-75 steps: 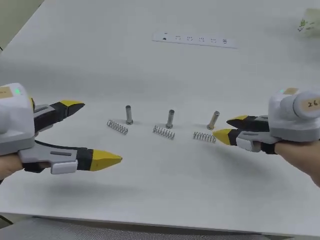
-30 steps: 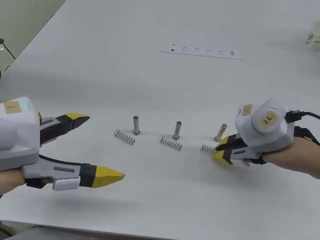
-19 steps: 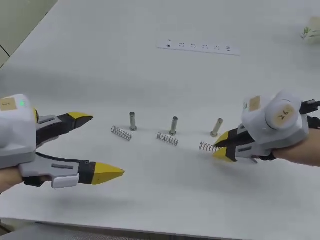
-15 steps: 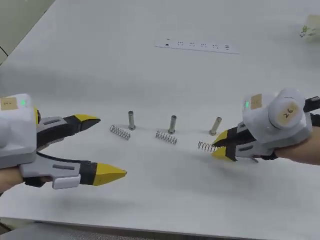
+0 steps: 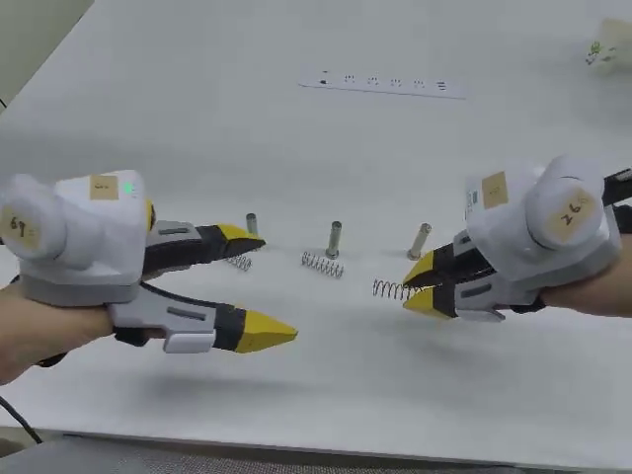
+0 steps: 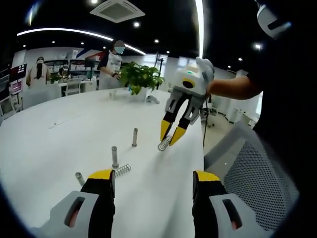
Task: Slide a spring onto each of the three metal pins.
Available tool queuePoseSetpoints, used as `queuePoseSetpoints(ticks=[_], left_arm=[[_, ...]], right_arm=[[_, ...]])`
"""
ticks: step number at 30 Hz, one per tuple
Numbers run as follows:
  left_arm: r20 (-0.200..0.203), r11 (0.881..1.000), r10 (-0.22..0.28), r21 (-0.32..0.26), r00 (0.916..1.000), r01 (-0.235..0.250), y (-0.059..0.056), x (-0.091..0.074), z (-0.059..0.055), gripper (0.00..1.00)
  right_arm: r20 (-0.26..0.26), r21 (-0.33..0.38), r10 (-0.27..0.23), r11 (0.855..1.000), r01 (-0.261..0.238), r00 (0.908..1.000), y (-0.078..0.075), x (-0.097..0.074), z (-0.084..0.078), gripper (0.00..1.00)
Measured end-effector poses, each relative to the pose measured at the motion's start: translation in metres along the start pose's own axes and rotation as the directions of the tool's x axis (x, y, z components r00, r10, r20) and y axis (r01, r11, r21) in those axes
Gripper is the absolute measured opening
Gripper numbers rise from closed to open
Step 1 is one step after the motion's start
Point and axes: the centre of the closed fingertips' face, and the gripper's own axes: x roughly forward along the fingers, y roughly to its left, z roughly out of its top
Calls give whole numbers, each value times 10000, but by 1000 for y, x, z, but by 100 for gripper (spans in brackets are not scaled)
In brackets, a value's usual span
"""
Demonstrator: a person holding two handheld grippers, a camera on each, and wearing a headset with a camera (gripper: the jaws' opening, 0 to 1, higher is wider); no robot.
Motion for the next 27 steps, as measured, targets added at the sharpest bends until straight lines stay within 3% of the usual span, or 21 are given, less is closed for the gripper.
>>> queuePoseSetpoints(ticks=[6,12,27], left_arm=[[-303,9983,-474,316,9984,484,-11,28,-4,48],[-314,9938,-942,570,9951,959,-21,49,-1,38],[447,9889,-1346,689,9899,1314,-23,59,16,15]], right_arm=[[128,-191,32,9998,-30,9999,2,4,6,8],[228,-353,153,9993,-144,9996,6,5,13,8],[516,-339,367,9988,-349,9980,10,-1,22,8]])
